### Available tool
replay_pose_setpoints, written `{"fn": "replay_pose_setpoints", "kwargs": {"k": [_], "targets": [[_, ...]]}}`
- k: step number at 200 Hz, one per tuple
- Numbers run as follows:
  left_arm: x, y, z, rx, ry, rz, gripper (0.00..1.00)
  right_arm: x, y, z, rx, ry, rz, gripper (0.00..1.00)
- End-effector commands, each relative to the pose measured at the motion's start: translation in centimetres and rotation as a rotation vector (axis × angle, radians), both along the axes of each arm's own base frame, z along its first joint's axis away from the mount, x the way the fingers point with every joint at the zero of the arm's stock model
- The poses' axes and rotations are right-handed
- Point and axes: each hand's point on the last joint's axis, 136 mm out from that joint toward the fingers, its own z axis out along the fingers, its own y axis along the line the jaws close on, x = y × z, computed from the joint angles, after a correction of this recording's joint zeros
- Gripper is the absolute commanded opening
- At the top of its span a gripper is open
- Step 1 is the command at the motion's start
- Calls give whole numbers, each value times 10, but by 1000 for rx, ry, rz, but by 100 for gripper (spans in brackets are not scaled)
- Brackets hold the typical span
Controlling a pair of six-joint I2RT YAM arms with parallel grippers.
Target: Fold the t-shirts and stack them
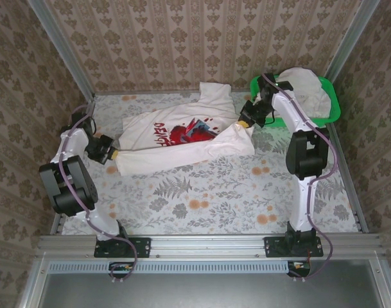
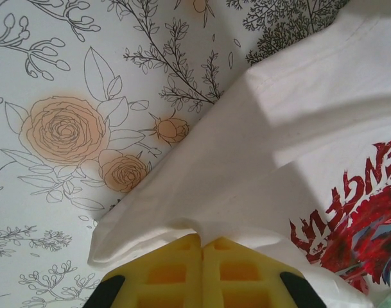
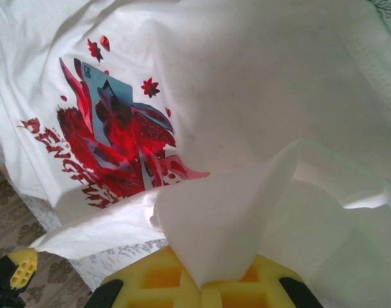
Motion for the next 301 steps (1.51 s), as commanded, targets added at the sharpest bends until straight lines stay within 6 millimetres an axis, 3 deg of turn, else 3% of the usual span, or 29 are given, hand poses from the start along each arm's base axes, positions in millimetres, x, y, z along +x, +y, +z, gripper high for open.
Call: {"fn": "replay_pose_setpoints", "kwargs": {"k": [1,53,112,136,147,172,189,214,237,255,277,301], "targets": [[10,-2,3,-3,-15,-36,0,0,3,-4,-25,13,8,2],[33,-10,2,-9,-27,-74,0,5,4,-11,-39,8,-1,2],[45,-11,-12,-15,2,-92,0,16,11,-20,-19,-2,-19,2],[53,-11,-11,-16,-17,-91,5,25,13,-24,-1,-17,-37,7],[56,-11,-10,-20,-24,-90,14,31,15,-23,12,-39,-43,20],[62,-14,-1,-9,-58,-103,63,44,20,-7,33,-129,-27,53],[62,-16,7,9,-82,-113,81,46,9,7,-31,-194,-22,65],[57,-21,16,36,-120,-120,99,37,-16,17,-160,-266,-60,70],[45,-30,20,59,-143,-127,100,20,-32,14,-238,-292,-98,70],[33,-40,20,66,-158,-123,100,3,-37,0,-258,-265,-97,68],[20,-51,17,59,-165,-121,100,-8,-30,-19,-229,-221,-79,65],[7,-61,9,46,-148,-137,100,-7,-17,-41,-173,-177,-61,56]]}}
